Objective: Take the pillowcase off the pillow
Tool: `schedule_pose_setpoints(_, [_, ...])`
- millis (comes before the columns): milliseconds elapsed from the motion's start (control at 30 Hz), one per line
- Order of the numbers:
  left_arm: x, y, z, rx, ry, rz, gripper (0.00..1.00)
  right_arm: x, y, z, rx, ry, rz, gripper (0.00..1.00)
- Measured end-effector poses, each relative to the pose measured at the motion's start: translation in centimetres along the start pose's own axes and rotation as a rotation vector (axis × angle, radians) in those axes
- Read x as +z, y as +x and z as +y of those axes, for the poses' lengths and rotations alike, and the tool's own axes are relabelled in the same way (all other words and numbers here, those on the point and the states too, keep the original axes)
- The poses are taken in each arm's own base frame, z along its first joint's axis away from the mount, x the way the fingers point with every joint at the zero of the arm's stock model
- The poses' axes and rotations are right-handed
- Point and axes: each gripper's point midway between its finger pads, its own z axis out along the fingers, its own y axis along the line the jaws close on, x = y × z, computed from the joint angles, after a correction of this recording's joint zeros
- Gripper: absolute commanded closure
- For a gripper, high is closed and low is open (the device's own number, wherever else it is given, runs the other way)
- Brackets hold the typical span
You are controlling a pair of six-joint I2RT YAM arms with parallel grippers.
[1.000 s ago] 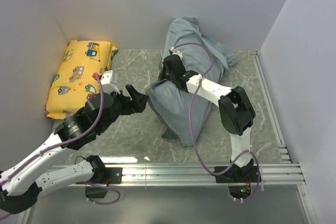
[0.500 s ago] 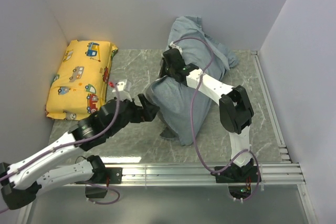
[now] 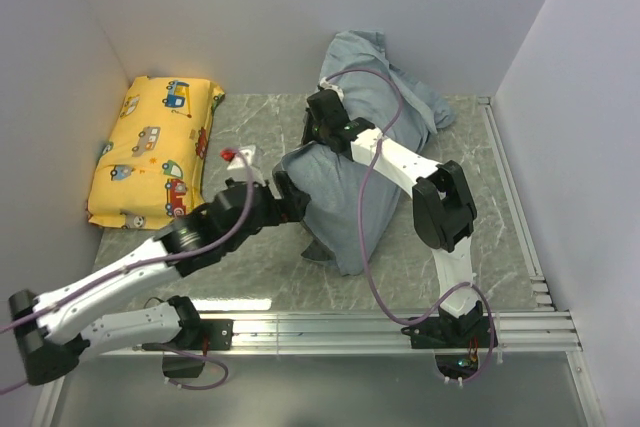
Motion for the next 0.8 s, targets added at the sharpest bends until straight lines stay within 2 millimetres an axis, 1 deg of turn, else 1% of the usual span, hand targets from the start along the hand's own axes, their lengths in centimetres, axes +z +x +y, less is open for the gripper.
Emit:
schedule_pose_setpoints(33, [0.8, 0.3, 0.6, 0.011, -0.038, 0.000, 0.03, 0.0, 0.0, 0.0, -0.001, 0.002, 0.000, 1.00])
schedule_pose_setpoints(67, [1.9, 0.7, 1.4, 0.023, -0.087, 0.004, 0.10, 0.0, 0.0, 0.0, -0.004, 0.003, 0.000, 1.00])
schedule_pose_setpoints(100, [3.2, 1.0, 2.6, 0.030, -0.142, 0.015, 0.19, 0.0, 0.0, 0.0, -0.007, 0.005, -0.001, 1.00])
schedule_pose_setpoints(133, [4.2, 1.0, 3.6, 0.027, -0.179, 0.021, 0.45, -0.1, 0.0, -0.1, -0.009, 0.007, -0.001, 1.00])
schedule_pose_setpoints(200, [6.1, 0.2, 6.6, -0.015, -0.261, 0.025, 0.75, 0.0, -0.1, -0.2, -0.016, 0.011, -0.006, 1.00])
schedule_pose_setpoints(233, [6.8, -0.5, 8.3, -0.046, -0.294, 0.021, 0.95, 0.0, -0.2, -0.2, -0.016, 0.014, -0.013, 1.00])
schedule_pose_setpoints(267, [7.2, -1.5, 10.1, -0.084, -0.325, 0.009, 1.00, 0.1, -0.5, -0.2, -0.016, 0.016, -0.025, 1.00])
schedule_pose_setpoints(333, [7.7, -3.2, 12.6, -0.137, -0.356, -0.010, 1.00, 0.3, -1.0, -0.1, -0.011, 0.013, -0.057, 1.00])
schedule_pose_setpoints(433, [8.8, -4.8, 15.2, -0.193, -0.389, -0.011, 1.00, 0.4, -1.0, 0.0, -0.005, 0.012, -0.081, 1.00])
schedule_pose_setpoints(500, [9.8, -5.7, 16.7, -0.232, -0.397, 0.014, 1.00, 0.2, -0.5, 0.1, 0.003, 0.006, -0.090, 1.00])
schedule_pose_setpoints(600, [11.5, -6.7, 18.9, -0.284, -0.407, 0.077, 1.00, 0.1, 0.0, 0.8, 0.011, -0.013, -0.102, 1.00])
schedule_pose_setpoints(667, [12.6, -7.4, 19.8, -0.306, -0.411, 0.119, 1.00, 0.1, 0.0, 1.3, 0.012, -0.025, -0.108, 0.99])
schedule_pose_setpoints(733, [13.9, -8.1, 20.3, -0.317, -0.412, 0.170, 0.99, -0.1, -0.3, 1.9, 0.008, -0.040, -0.102, 0.93])
schedule_pose_setpoints(767, [14.6, -8.7, 20.5, -0.321, -0.409, 0.187, 0.99, -0.1, -0.6, 2.2, 0.005, -0.048, -0.102, 0.85])
schedule_pose_setpoints(800, [15.1, -9.2, 20.6, -0.323, -0.412, 0.204, 0.99, -0.2, -0.9, 2.6, 0.001, -0.058, -0.102, 0.81])
